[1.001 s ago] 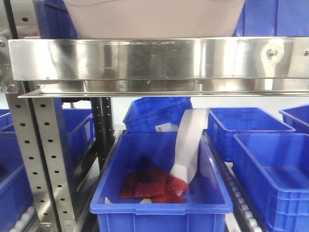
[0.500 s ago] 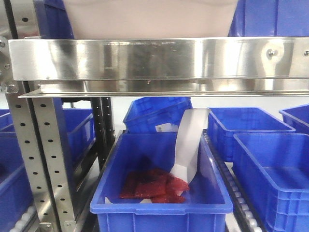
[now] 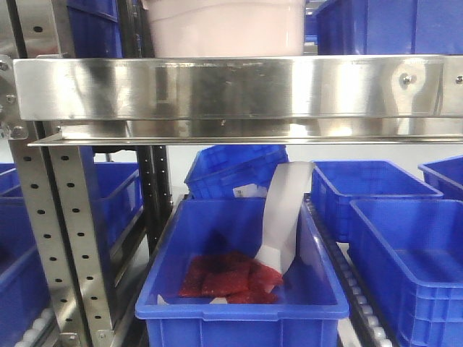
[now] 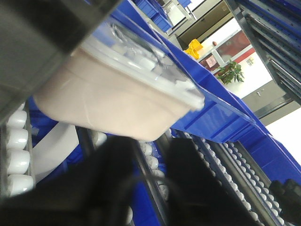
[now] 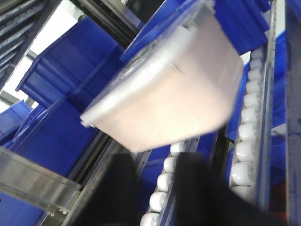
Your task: Grab white bin and place on right shelf
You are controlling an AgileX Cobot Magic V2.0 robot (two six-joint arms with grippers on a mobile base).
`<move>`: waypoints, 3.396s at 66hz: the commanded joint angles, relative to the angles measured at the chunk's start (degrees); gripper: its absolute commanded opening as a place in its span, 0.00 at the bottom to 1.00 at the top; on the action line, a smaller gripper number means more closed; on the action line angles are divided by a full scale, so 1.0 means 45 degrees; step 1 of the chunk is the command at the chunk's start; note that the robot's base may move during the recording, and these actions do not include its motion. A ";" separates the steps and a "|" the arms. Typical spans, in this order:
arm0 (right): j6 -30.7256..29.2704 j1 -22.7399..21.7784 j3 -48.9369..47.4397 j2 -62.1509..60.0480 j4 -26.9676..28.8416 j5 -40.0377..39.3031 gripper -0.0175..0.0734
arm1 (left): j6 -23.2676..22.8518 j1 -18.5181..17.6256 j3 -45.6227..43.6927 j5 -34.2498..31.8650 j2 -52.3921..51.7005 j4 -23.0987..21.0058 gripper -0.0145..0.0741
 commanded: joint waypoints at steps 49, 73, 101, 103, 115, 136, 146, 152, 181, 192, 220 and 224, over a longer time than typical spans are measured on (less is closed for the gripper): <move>-0.0234 0.0527 0.2671 -0.5135 -0.4375 -0.5655 0.26 | 0.0143 -0.1714 0.2177 -0.7550 -0.4468 0.3366 0.03; -0.0443 0.0936 0.8241 -0.8721 -0.5873 -0.7935 0.26 | 0.0151 -0.3441 0.7162 -1.0859 -0.7414 0.5017 0.03; -0.0946 0.0936 1.2811 -1.5061 -0.5879 -0.7440 0.25 | 0.0151 -0.3441 1.2915 -1.1068 -1.4375 0.5143 0.03; -0.0946 0.0936 1.2980 -1.5503 -0.5879 -0.7070 0.25 | 0.0151 -0.3441 1.3209 -1.1068 -1.4839 0.5143 0.03; -0.0946 0.0936 1.3659 -1.7748 -0.5879 -0.5862 0.26 | 0.0151 -0.3441 1.4509 -1.0988 -1.7087 0.5143 0.03; -0.0946 0.0936 1.3684 -1.8643 -0.5812 -0.6905 0.26 | 0.0151 -0.3441 1.4936 -1.0854 -1.8479 0.5113 0.03; -0.0946 0.0936 1.3684 -1.8643 -0.5812 -0.6797 0.26 | 0.0151 -0.3441 1.4936 -1.0823 -1.8479 0.5113 0.03; -0.0946 0.0936 1.3684 -1.8643 -0.5812 -0.6779 0.26 | 0.0151 -0.3441 1.4936 -1.0823 -1.8479 0.5113 0.03; -0.0946 0.0936 1.3687 -1.8643 -0.5812 -0.6800 0.26 | 0.0151 -0.3441 1.4936 -1.0823 -1.8479 0.5113 0.03; -0.0885 0.0923 1.4283 -1.8643 -0.6596 -0.8690 0.26 | 0.0151 -0.3441 1.4936 -1.0788 -1.8479 0.5113 0.03; 0.8791 0.1084 1.7278 -1.8908 -1.7927 -1.2564 0.26 | 0.0151 -0.3441 1.4936 -1.0790 -1.8479 0.5113 0.03; 0.9105 0.1084 1.7998 -1.9538 -1.8448 -1.3060 0.26 | 0.0151 -0.3441 1.4936 -1.0790 -1.8479 0.5113 0.03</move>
